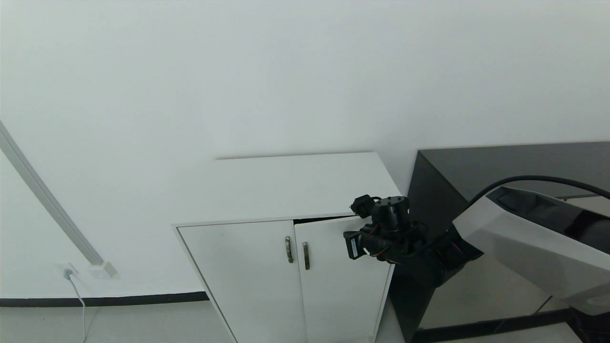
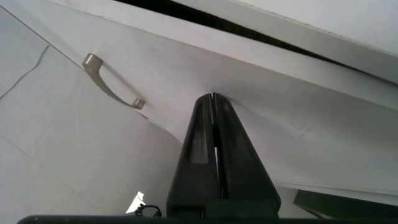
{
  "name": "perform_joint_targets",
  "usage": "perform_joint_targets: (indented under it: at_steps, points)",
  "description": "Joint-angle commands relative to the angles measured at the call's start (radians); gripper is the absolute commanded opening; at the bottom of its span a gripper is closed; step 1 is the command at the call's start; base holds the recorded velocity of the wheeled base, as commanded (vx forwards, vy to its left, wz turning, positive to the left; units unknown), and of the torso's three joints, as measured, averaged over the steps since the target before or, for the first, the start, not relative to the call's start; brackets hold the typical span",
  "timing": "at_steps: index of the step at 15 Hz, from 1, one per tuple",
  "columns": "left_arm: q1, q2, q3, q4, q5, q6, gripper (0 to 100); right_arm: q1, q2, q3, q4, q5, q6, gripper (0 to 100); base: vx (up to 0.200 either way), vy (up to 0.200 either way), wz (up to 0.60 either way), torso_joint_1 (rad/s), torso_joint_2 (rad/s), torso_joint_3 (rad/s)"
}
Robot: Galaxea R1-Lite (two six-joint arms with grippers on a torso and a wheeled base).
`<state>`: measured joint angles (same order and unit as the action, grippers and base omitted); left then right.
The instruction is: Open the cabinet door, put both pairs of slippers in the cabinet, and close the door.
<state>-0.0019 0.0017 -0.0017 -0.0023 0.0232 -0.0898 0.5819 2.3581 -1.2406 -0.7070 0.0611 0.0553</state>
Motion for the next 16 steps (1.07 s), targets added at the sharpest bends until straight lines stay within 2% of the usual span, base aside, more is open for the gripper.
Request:
perform_joint_targets:
  at_steps: [1,16]
  points:
    - [0.0,0.001,0.0,-0.001,0.0,-0.001,0,-0.005,0.006,-0.01,0.0,0.0,0.0,0,0.0,0.0,0.0,0.0,0.0,0.0]
    - [0.0,0.0,0.0,-0.001,0.0,-0.001,0,-0.034,0.043,-0.051,0.006,0.0,0.0,0,0.0,0.0,0.0,0.0,0.0,0.0]
